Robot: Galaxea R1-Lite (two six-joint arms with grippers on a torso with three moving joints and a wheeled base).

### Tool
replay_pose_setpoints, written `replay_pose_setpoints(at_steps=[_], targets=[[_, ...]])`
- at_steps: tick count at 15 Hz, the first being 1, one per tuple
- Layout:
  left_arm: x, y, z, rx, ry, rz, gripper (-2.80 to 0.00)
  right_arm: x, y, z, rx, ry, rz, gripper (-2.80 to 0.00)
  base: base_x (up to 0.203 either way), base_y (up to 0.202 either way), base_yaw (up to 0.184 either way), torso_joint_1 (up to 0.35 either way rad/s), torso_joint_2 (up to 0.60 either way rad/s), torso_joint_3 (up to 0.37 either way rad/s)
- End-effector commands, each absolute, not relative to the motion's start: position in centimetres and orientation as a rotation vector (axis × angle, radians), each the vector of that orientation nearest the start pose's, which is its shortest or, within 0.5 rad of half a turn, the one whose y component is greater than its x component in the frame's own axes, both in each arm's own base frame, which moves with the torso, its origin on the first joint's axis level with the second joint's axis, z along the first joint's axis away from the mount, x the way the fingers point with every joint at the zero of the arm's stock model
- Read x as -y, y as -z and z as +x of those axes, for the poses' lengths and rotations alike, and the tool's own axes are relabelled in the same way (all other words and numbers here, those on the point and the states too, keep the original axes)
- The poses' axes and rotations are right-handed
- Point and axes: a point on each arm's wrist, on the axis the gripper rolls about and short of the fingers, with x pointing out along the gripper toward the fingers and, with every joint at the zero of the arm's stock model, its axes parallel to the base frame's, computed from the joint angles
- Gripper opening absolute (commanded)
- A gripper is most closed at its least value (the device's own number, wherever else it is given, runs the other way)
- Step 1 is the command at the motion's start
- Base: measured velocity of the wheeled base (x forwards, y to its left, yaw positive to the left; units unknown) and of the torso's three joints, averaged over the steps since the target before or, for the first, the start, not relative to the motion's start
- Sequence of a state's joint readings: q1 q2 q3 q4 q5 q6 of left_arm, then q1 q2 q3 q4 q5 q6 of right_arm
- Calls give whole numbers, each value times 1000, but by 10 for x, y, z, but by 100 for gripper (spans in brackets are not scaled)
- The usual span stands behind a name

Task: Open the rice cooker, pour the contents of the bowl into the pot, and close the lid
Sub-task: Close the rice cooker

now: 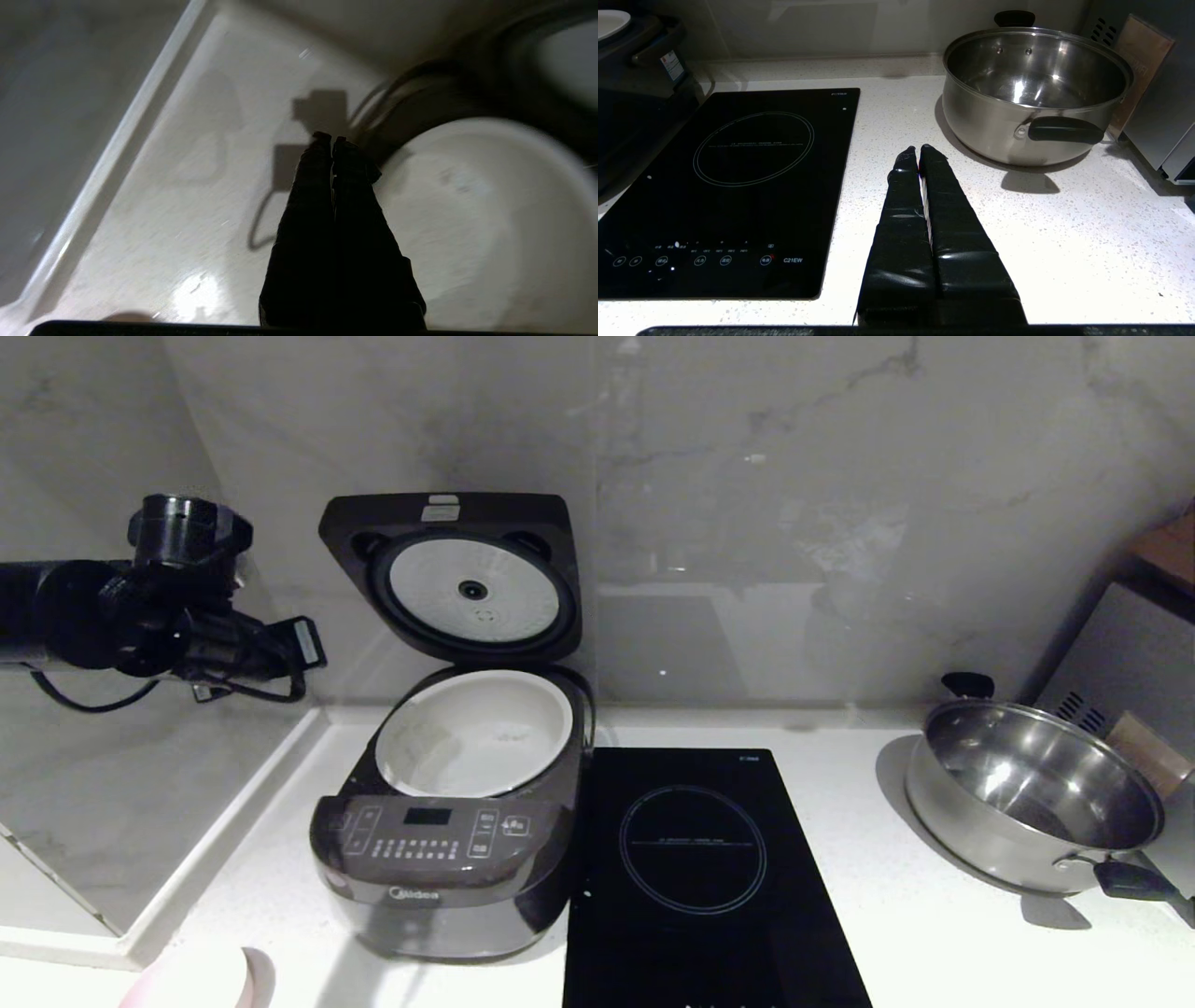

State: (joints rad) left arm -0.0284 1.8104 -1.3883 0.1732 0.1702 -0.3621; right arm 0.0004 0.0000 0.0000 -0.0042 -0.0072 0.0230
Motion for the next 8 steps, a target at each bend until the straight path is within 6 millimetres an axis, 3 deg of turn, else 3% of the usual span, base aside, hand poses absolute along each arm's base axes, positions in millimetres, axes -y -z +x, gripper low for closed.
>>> replay_pose_setpoints(at_steps=[1,2,3,8], targets=[[14,-248,351,-510,-219,-304,-280,0,-76,-23,6,6,23,-280,0,0,0,0,0,0],[14,-259,350,-495,-217,-307,-280,0,-76,-23,6,6,23,-280,0,0,0,0,0,0],[12,-271,347,-492,-222,-310,0,0,-76,-23,5,7,23,-280,0,0,0,0,0,0],[-8,-315,338,-408,-269,-322,0,0,-76,-23,6,5,23,-280,0,0,0,0,0,0]])
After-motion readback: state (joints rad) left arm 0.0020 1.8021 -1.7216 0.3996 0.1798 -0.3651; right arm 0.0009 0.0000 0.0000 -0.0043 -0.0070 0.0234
